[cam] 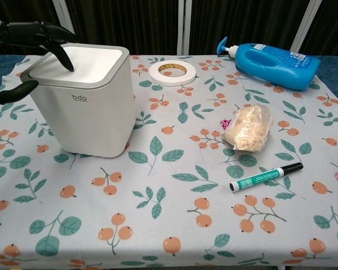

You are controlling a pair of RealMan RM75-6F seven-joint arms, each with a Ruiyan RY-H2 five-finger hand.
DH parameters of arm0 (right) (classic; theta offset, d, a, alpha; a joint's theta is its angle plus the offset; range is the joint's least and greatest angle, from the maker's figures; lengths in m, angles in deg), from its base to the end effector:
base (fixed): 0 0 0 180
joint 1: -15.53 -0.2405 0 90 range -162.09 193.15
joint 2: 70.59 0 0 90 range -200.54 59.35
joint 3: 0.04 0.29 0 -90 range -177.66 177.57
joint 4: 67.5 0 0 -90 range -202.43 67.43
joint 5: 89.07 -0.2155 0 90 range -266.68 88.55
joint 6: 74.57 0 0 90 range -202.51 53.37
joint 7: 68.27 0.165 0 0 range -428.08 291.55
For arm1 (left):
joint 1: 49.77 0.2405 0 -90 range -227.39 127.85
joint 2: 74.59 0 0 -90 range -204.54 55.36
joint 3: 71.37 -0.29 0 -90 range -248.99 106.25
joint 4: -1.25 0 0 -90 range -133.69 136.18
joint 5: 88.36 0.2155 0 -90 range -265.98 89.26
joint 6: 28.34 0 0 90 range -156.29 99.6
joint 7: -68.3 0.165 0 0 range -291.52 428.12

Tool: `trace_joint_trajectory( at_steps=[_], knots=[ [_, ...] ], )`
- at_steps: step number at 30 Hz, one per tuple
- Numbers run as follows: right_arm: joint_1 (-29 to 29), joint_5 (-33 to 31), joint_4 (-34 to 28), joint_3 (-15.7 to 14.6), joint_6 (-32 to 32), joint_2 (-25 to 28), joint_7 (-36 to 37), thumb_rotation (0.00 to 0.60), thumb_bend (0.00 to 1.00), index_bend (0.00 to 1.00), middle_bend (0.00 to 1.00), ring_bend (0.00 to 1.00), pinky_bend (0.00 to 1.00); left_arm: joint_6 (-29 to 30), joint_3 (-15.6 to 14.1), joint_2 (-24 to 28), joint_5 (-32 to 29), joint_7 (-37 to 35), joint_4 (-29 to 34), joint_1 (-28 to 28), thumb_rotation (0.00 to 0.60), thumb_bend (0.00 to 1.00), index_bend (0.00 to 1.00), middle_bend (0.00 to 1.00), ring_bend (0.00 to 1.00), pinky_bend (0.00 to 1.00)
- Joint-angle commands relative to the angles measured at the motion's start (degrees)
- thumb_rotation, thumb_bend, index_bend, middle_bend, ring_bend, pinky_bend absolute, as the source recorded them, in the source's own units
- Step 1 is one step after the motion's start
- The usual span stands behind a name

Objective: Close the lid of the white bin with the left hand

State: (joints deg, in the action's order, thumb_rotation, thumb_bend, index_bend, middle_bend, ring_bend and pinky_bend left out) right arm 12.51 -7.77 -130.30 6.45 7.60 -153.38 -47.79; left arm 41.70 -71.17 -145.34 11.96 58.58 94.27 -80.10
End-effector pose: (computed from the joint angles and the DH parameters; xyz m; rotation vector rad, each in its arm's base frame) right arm -0.4299 -0.2061 0.1139 1.1515 -1.0650 0.9769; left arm -0.2012 0.2956 0.0679 -2.0156 -0.8966 -1.2725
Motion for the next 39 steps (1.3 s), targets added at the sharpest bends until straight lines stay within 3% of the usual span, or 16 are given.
trace_joint_trajectory(
  at_steps=[1,12,17,25,31,36,39],
  knots=[
    [-0.04,-0.02,0.29,-0.06,-0.15,-0.21,0.05,0.600,0.18,0.00,0.00,0.00,0.00,0.47,-0.26,-1.08,0.15,2.30,-1.21,0.30,0.600,0.51,0.10,0.27,0.04,0.11],
    [-0.22,-0.28,1.29,-0.17,-0.99,-0.73,0.35,0.600,0.18,0.00,0.00,0.00,0.00,1.73,-1.08,-3.95,0.87,10.64,-4.37,1.22,0.600,0.51,0.10,0.28,0.04,0.11],
    [-0.22,-0.40,1.62,0.01,-0.79,-0.96,0.17,0.600,0.18,0.00,0.00,0.00,0.00,6.55,0.94,-3.70,0.01,10.66,-4.38,2.58,0.600,0.50,0.10,0.25,0.04,0.11],
    [0.00,-0.06,1.80,0.10,0.12,-0.70,0.52,0.600,0.18,0.00,0.00,0.00,0.00,15.70,3.54,-0.23,-4.57,12.74,-3.26,8.40,0.600,0.49,0.10,0.20,0.04,0.11],
    [0.76,0.67,1.56,-0.03,2.12,0.71,-0.30,0.600,0.18,0.00,0.00,0.00,0.00,20.52,2.03,0.08,-9.37,15.07,-7.91,15.31,0.600,0.48,0.10,0.20,0.04,0.12],
    [1.39,0.97,0.73,-0.50,2.85,1.72,-1.86,0.600,0.18,0.00,0.00,0.00,0.00,21.61,0.87,-1.53,-13.97,9.58,-11.47,20.21,0.600,0.45,0.09,0.10,0.04,0.12],
    [1.74,1.03,-0.27,-0.66,3.33,1.82,-2.82,0.600,0.18,0.00,0.00,0.00,0.00,21.57,0.45,-2.21,-14.96,8.01,-13.10,21.73,0.600,0.40,0.09,0.10,0.04,0.12]
  ],
)
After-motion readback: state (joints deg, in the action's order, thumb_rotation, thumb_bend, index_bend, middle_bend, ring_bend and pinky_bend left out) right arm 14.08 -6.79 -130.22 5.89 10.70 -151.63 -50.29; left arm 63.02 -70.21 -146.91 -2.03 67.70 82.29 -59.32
